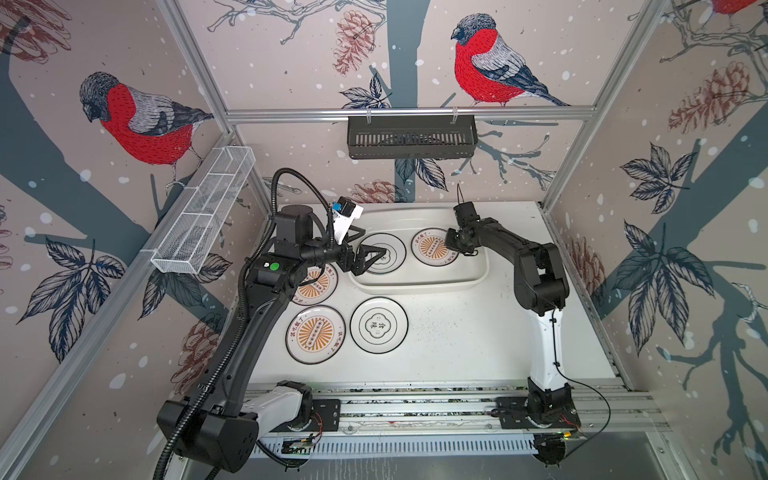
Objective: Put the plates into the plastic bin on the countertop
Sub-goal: 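Open the right gripper and withdraw it from the bin toward the robot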
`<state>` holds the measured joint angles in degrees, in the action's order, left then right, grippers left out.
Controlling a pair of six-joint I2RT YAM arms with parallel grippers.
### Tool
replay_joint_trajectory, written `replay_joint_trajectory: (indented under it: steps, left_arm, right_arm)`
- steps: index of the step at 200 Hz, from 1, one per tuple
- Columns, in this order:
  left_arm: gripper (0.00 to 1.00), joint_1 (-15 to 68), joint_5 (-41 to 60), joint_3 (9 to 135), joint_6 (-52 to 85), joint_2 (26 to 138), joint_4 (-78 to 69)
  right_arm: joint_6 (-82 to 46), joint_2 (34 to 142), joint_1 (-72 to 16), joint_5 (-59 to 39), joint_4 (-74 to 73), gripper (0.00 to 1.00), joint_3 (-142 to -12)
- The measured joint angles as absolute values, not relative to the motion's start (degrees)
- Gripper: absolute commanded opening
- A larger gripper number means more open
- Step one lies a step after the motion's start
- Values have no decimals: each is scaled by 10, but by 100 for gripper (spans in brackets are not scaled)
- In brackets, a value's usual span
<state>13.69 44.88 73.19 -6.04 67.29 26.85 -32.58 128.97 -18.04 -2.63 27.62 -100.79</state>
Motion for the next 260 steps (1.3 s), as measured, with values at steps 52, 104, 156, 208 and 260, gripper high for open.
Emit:
replay_joint_trajectory:
  steps: [52, 104, 156, 208, 260]
  left_arm:
    - [96, 137, 449, 732, -61, 673, 269]
    - [97, 137, 431, 731, -61, 672, 268]
    - [97, 108, 343, 694, -59, 665, 266]
    - [96, 29, 276, 629, -48, 665, 264]
    - [95, 23, 271, 596, -130, 676, 301]
  right_arm:
    - [-301, 1305, -176, 17, 315, 25, -1042]
    - [-296, 1302, -172, 33, 328, 25, -1047]
    - [-297, 1165, -208, -2, 269, 26, -978]
    - [-315, 919, -255, -83, 125, 27, -727]
    - [-316, 694, -286, -148, 57, 32, -519]
